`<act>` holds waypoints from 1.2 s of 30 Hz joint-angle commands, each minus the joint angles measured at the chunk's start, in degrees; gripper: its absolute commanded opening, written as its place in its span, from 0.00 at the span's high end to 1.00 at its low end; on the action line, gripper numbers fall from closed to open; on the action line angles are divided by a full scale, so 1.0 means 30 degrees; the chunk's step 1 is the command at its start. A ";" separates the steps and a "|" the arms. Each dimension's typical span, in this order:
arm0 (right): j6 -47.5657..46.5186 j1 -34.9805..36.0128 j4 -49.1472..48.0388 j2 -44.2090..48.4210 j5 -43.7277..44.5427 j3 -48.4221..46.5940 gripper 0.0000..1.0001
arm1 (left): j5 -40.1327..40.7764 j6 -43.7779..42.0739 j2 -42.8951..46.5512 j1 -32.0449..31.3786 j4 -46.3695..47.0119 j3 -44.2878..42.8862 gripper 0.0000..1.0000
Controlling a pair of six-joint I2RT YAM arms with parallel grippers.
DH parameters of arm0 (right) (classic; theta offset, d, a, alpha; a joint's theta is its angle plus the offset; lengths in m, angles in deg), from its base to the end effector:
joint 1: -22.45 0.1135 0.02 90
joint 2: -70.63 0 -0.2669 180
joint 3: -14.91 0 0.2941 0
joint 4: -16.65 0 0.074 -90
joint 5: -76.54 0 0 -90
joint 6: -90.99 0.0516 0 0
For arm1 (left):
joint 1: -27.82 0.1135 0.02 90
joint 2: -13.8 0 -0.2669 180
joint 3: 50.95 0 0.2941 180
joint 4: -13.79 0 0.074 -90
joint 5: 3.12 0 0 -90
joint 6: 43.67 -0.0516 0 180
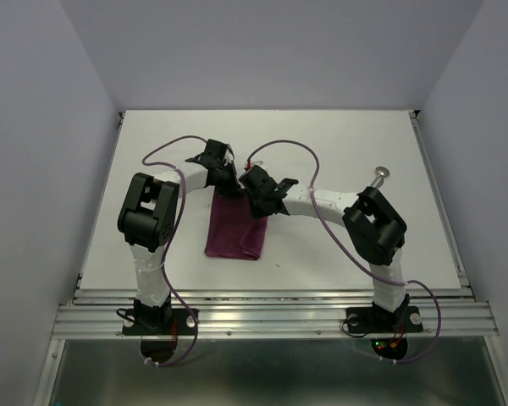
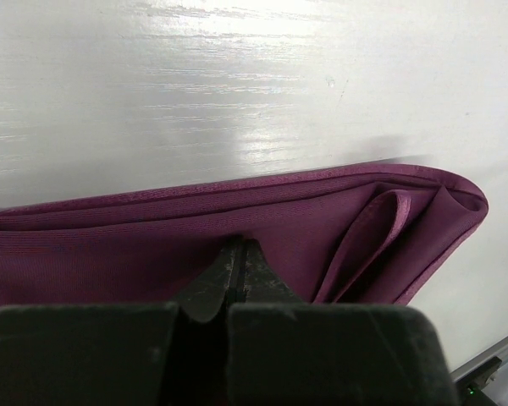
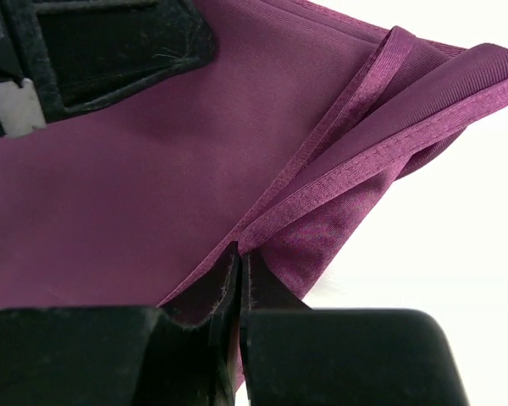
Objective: Fold the napkin into a case and place the utensils inside
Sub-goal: Fold the lower triangle-folded napkin at the center of the board.
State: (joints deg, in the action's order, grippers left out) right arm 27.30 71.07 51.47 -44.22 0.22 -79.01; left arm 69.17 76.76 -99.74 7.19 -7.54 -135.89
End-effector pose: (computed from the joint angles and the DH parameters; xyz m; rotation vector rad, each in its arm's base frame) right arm 0.3243 0.3496 0.1480 -0.3957 2.4876 0.2321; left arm 0.4288 -0.1782 0.1232 -0.0731 2.5395 -0.7552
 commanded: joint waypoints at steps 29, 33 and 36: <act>0.0899 -0.1937 0.1252 0.0666 0.0863 -0.1560 0.32 | 0.0925 -0.0741 -0.0387 -0.0069 -0.0885 -0.0045 1.00; 0.1396 -0.2291 0.1808 -0.0152 0.1125 -0.2408 0.32 | 0.0925 -0.0770 -0.0387 -0.0069 -0.0885 -0.0074 1.00; 0.1602 -0.2291 0.2072 -0.0651 0.1476 -0.3201 0.33 | 0.0895 -0.0770 -0.0416 -0.0069 -0.0885 -0.0045 1.00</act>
State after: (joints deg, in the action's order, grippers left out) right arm 30.53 64.66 56.76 -44.61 2.60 -84.19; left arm 69.12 76.52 -99.74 7.19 -7.56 -135.93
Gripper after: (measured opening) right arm 0.675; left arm 0.019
